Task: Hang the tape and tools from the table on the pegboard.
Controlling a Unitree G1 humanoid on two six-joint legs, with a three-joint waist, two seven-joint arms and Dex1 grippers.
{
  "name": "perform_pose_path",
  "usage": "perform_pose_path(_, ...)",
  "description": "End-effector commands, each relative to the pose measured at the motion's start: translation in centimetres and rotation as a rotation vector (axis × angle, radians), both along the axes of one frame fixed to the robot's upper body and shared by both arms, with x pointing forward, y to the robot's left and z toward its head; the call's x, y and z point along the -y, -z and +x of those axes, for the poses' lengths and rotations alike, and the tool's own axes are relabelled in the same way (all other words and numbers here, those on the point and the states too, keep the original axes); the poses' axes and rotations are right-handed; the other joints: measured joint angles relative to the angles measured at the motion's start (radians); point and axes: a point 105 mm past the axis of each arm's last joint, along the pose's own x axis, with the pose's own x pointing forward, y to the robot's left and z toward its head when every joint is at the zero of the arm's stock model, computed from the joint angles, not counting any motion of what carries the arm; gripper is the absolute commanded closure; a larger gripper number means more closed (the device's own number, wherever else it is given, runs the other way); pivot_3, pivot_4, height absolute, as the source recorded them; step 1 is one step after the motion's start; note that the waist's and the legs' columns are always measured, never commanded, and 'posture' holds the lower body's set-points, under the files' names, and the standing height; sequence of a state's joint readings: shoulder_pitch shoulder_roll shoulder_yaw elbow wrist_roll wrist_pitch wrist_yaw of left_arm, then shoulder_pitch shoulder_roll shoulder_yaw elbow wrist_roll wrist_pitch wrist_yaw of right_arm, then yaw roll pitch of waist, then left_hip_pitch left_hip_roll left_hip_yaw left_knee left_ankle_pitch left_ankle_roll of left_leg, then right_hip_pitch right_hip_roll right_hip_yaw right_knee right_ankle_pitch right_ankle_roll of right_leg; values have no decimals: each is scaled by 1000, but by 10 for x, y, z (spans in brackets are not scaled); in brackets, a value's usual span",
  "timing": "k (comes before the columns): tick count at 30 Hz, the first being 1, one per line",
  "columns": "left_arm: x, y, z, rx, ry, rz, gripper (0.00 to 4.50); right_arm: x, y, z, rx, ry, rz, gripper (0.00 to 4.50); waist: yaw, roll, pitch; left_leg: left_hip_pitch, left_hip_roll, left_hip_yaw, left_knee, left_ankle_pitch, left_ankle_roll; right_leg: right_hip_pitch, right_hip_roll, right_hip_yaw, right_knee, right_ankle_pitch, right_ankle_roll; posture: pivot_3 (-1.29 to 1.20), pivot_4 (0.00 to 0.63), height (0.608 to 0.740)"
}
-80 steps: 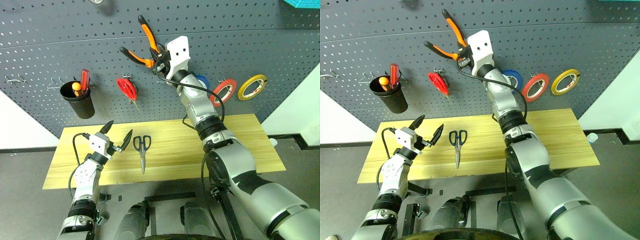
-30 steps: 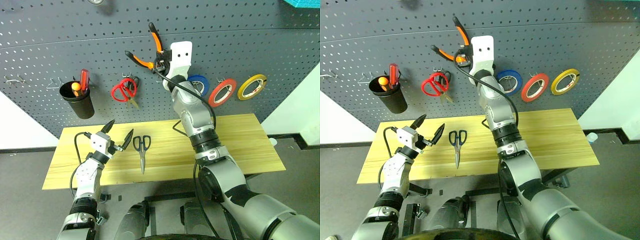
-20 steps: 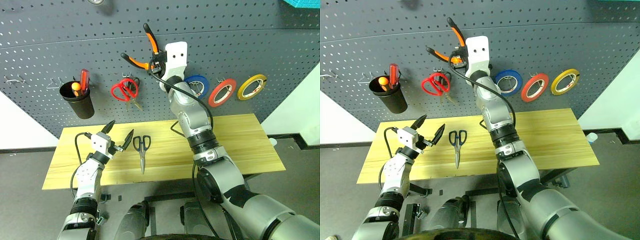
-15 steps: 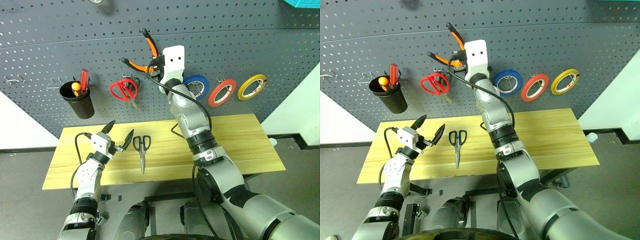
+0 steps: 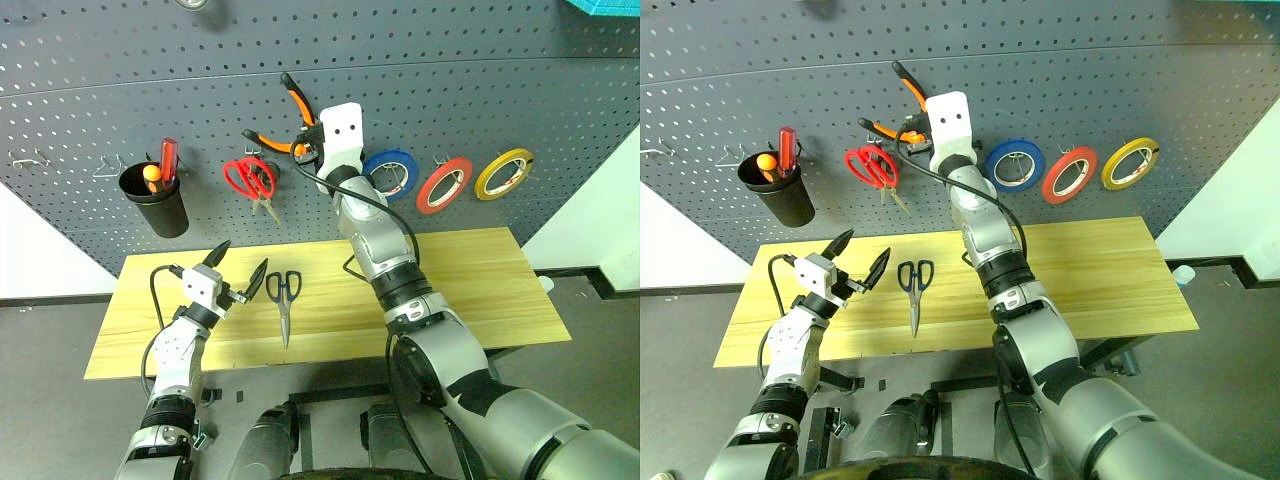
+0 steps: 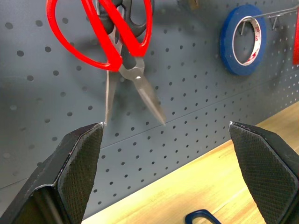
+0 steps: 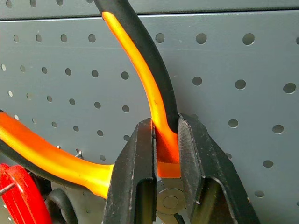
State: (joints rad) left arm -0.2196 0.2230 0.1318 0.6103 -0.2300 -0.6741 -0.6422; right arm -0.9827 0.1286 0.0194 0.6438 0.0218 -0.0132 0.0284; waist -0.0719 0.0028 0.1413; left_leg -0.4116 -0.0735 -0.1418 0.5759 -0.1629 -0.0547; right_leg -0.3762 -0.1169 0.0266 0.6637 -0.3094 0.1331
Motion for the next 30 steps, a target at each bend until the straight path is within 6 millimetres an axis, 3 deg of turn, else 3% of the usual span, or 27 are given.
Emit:
perform_pose_path(1,0,-10,1,47,0,3,0,-6,-20,-1,5,-33,86,4161,0,0,0,0,0,0,0,0,0,0,0,0,0,0,0,-48,85,725)
perform_pose_path(9,0,-10,1,47,1,4,0,14,-7,13,-200,9,281,4161,0,0,0,0,0,0,0,0,0,0,0,0,0,0,0,-52,84,725)
perform_pose_path(13,0,-10,2,47,4,4,0,15,-5,9,-211,-28,302,4161,-1,0,0,0,0,0,0,0,0,0,0,0,0,0,0,-57,83,725)
perform_pose_path(18,0,-11,3,47,6,3,0,16,-5,3,-179,-55,274,2538,-1,0,0,0,0,0,0,0,0,0,0,0,0,0,0,-58,83,725)
perform_pose_path(21,0,-11,3,49,7,3,0,13,-16,-9,-38,-79,137,1552,-1,0,0,0,0,0,0,0,0,0,0,0,0,0,0,-55,83,725)
perform_pose_path(30,-9,-20,-10,73,-3,-21,0,19,-23,-48,296,-120,-282,1552,0,-2,-2,0,0,1,0,0,0,1,0,0,0,0,0,-62,90,725)
